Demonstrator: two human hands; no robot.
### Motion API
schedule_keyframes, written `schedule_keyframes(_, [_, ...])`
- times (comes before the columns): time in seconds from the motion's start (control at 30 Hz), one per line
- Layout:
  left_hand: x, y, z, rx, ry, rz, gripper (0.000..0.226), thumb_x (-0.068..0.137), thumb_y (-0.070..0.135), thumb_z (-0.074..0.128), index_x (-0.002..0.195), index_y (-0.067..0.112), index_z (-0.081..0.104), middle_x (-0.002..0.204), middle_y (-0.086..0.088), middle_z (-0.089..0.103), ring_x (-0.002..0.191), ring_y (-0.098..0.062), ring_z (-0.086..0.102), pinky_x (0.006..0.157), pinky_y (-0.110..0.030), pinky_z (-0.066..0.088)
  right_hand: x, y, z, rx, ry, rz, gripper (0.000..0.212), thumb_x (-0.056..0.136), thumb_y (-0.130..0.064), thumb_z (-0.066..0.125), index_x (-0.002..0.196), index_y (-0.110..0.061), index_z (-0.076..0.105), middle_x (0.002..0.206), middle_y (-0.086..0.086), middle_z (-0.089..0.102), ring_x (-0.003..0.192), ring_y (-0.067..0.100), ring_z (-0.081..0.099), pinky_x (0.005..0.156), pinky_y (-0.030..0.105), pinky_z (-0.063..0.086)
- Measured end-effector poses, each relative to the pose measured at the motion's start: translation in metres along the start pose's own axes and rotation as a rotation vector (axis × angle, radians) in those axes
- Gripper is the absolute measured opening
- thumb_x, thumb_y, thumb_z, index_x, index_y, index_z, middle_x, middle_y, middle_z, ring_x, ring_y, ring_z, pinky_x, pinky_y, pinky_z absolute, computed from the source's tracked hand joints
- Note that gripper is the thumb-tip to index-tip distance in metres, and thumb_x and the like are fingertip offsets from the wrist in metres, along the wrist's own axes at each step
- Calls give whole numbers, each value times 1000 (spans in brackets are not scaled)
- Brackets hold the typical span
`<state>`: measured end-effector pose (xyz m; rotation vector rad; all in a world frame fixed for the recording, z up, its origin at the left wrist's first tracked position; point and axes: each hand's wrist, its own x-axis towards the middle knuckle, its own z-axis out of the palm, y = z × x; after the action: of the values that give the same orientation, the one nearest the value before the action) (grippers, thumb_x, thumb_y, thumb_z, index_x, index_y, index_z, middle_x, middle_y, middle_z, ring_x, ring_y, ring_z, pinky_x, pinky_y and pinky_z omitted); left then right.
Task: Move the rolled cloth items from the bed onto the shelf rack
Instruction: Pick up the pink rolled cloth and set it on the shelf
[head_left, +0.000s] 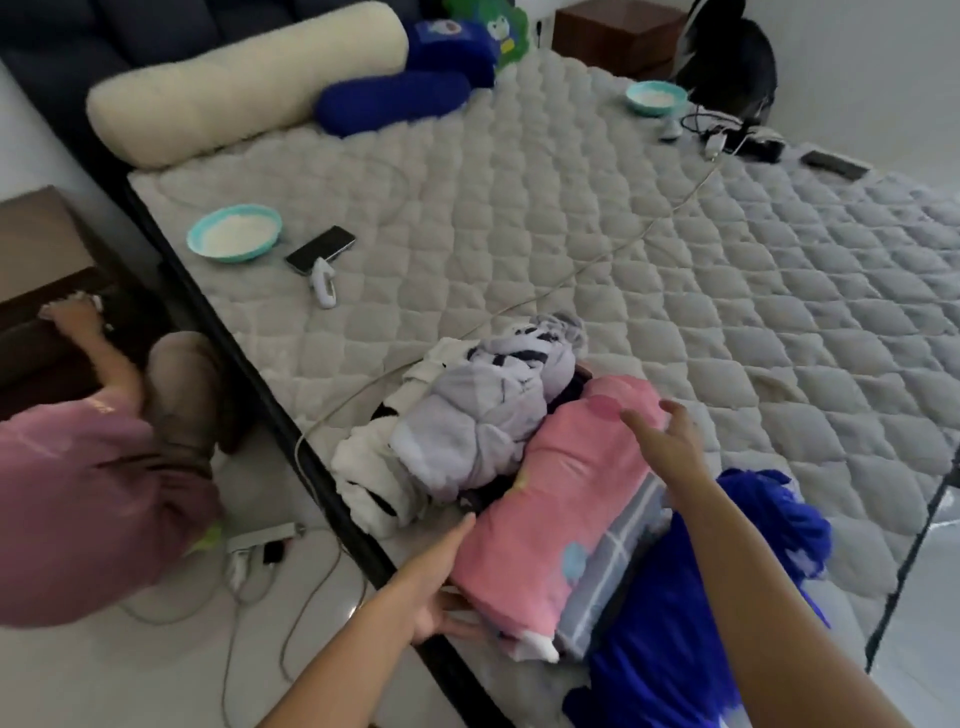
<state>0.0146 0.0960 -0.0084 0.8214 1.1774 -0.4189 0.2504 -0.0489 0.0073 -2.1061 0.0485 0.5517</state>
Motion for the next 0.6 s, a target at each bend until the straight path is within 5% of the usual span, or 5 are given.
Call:
schedule_keyframes(0.23, [-1,-9,21,-60,94,61,46,85,46,65,118,15,60,114,-13,64,101,-32,63,64,-47,60,37,15,15,-68,-101,119,114,68,-68,66,151,-11,14,158,15,21,140,38,31,111,52,33])
schedule_keyframes(0.43, [0,-20,22,-19,93,146,31,87,24,65,115,13,61,106,-14,70,93,-28,66,61,-37,57,12,24,4,35,-18,93,70,87,-41,59,141,0,38,143,22,43,127,39,45,102,45,37])
schedule_keyframes(0.6, [-19,-21,6,43,66,280,33,82,21,68,115,21,63,105,-8,70,96,-25,63,78,-38,57,-42,25,-10,283,117,100,67,82,-36,66,138,-7,43,138,17,50,122,36,49,102,46,40])
